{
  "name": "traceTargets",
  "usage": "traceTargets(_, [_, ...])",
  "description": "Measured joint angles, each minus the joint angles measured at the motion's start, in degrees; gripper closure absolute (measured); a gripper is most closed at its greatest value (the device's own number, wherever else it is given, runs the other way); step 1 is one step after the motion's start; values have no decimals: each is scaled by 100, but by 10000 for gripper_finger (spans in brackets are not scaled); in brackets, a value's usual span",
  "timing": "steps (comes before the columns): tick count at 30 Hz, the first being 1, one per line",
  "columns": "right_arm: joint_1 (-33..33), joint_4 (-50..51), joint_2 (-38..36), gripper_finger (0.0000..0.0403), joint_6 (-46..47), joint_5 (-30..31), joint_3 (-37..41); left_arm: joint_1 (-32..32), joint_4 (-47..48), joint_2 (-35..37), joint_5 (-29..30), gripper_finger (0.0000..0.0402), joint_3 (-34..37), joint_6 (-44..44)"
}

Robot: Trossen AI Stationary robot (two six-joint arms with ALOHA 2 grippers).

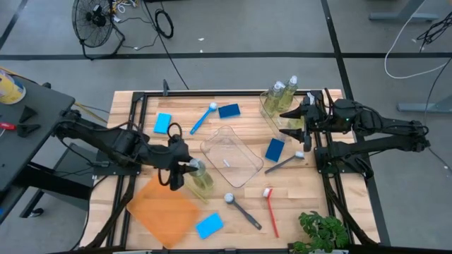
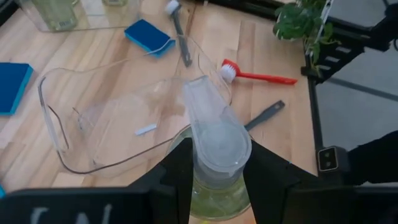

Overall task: Pick & Place Kitchen Sink Supplies
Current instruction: Put the yellow dish soap into the top transparent bin

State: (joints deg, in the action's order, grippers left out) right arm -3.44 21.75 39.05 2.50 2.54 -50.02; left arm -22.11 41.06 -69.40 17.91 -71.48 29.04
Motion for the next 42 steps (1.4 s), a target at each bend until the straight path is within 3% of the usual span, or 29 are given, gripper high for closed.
traceTargets(17, [2, -555, -1, 131, 127, 60, 0, 317, 246, 91, 160, 283, -963, -604])
traceTargets(28, [0, -693, 0, 131, 304, 302, 0, 1232, 166, 86, -97, 283, -1075, -1040])
traceTargets(42, [0, -866, -2, 131, 304, 304, 0, 2080, -620, 72, -166, 283, -1075, -1994])
